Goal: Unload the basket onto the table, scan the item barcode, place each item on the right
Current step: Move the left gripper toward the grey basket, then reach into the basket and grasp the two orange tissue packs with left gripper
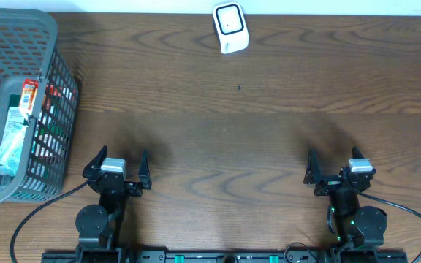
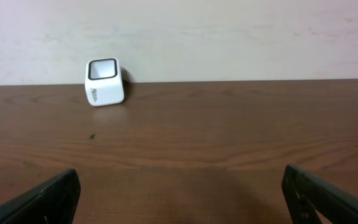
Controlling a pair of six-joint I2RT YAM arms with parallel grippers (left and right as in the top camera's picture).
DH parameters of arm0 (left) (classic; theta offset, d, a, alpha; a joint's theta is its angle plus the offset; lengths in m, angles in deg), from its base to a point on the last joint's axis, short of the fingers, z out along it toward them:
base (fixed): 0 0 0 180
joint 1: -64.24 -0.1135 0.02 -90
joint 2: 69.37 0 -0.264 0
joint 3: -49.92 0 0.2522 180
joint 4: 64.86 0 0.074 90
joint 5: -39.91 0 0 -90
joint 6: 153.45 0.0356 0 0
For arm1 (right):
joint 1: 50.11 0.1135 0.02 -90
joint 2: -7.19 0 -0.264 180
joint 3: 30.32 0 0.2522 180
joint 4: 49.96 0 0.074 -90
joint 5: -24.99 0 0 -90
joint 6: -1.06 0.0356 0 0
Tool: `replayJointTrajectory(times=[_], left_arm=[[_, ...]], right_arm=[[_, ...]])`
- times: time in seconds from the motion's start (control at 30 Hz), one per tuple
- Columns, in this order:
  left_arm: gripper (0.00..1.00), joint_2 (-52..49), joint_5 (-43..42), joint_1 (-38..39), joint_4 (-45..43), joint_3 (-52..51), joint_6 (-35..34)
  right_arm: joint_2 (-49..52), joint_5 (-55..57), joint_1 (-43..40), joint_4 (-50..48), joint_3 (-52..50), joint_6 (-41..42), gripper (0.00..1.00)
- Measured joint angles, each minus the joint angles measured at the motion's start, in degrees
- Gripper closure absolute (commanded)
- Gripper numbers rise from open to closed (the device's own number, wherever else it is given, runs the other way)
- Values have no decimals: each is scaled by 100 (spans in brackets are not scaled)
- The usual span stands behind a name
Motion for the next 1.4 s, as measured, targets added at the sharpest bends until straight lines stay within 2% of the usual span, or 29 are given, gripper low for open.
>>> replayJointTrajectory(times=[0.37,0.4,0.47,0.77,0.9,1.0,1.1,1.27,1.4], left_arm=[[7,0,0,0,0,0,0],[2,0,0,0,-7,0,0],[2,0,-20,0,-35,0,11],[2,-2,-1176,-2,-127,20,-505],[2,-39,-1403,-2,654,533,-758],[2,-330,-1488,-2,1495,1482,-826],[2,-986,-1526,-2,2483,2848,-894],[2,-2966,-1539,-2,4572,5847,-844],[2,-4955,-1189,-2,6535,8671,-601]], right_arm=[[0,2,0,-2,0,0,1],[0,0,0,-2,0,0,1],[0,2,0,-2,0,0,1],[0,0,0,-2,0,0,1],[4,0,0,0,0,0,1],[9,0,0,-4,0,0,1],[11,-4,0,4,0,0,1],[17,-9,0,0,0,0,1],[22,-17,0,-4,0,0,1]])
